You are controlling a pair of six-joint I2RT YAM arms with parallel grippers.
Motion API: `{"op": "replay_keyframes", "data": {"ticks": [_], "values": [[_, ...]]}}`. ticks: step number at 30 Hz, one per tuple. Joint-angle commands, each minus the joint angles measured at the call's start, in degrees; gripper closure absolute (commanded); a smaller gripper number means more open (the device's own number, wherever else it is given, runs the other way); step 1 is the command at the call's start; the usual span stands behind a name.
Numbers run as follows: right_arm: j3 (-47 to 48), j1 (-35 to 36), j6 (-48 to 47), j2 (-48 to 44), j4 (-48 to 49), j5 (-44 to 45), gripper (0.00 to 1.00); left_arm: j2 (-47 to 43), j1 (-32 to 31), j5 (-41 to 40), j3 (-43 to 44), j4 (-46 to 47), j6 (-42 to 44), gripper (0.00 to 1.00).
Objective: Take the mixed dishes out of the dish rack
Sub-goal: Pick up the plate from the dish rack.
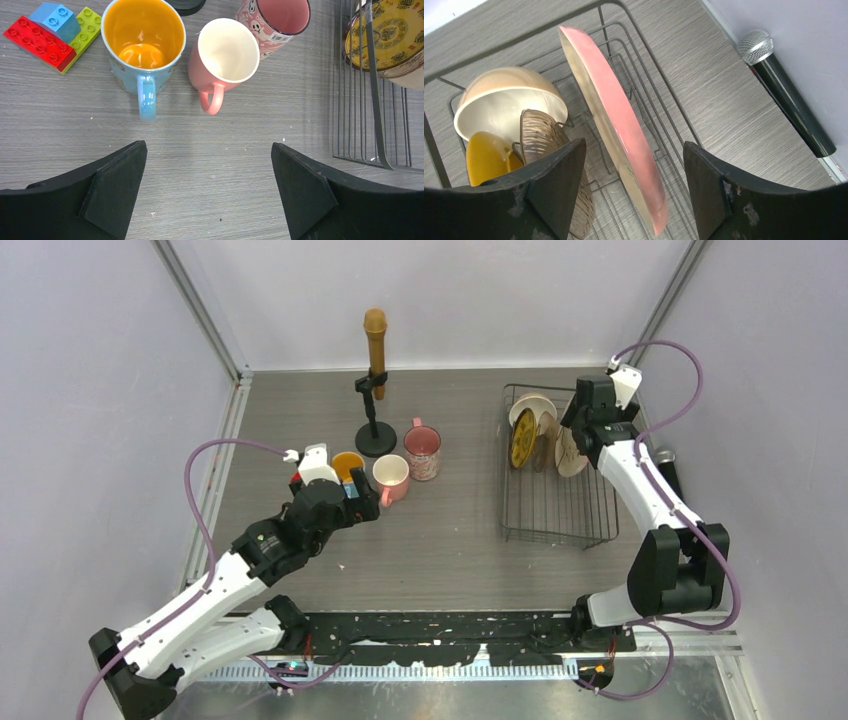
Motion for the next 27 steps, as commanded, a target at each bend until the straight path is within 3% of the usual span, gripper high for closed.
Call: {"op": "replay_keyframes", "data": {"ticks": [1,15,22,27], "values": [[-0.78,-2.05,-1.32,0.03,5.26,-4.55,0.25,-1.19,0.09,-0.21,-0.14,2.87,0.73,0.01],[-4.00,-4.14,-10.78,1.39,11.21,-19.50,0.42,-4.01,0.12,0.31,-1.37,4.18,1.34,0.01],[-4.07,-5.93,-10.41,1.55,11.18,-19.05,0.48,-5.01,0.12,0.03,-1.98,4.59,1.34,0.01],[-4.19,-5.97,-11.09,1.37,11.13,-18.11,0.61,-4.99,0.11,0.02,-1.85,4.32,1.34,0.01]]}}
